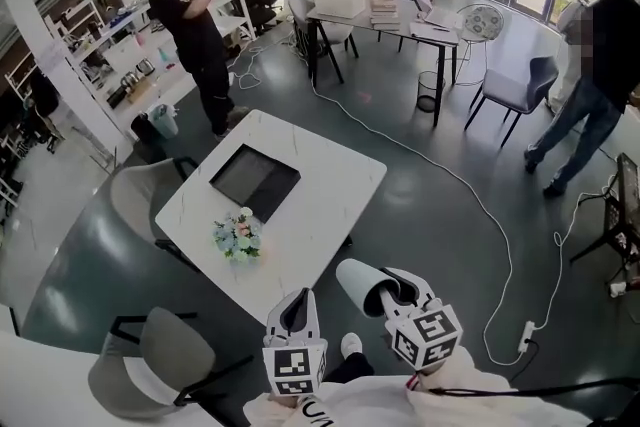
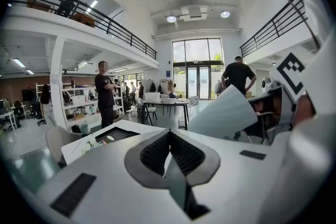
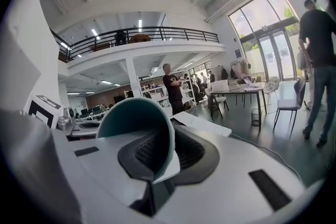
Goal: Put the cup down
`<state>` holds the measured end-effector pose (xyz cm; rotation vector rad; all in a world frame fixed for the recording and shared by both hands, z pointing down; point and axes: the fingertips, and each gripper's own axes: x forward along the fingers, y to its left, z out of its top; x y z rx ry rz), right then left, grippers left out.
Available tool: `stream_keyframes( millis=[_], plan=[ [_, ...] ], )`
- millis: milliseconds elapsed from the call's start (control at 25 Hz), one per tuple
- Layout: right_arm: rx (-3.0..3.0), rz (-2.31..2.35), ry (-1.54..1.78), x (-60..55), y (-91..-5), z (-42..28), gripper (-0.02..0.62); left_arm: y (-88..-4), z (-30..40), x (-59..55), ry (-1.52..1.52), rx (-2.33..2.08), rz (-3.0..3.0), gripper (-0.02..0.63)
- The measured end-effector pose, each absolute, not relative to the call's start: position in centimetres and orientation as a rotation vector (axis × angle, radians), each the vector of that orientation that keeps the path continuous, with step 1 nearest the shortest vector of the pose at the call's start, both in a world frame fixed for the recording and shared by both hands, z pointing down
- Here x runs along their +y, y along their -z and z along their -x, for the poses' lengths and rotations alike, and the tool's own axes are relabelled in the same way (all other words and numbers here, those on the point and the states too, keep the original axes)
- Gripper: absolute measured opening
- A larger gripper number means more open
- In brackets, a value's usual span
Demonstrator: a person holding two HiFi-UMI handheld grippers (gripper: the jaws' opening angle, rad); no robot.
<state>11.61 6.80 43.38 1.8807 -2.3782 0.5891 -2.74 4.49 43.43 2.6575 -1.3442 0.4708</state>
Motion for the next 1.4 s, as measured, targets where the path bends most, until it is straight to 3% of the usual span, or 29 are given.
stream_keyframes(
  millis=[1000,1400],
  plan=[
    [-2.444,-1.673,-0.606,-5.0,-43.0,-9.3,0.041,-44.4,5.1,-5.4,-0.469,-1.480,-2.484,0.009],
    [-2.493,-1.530,-0.585,-9.3,-43.8,-11.7,0.040,-44.2,3.4,-8.3,-0.464,-1.622,-2.396,0.008]
  ],
)
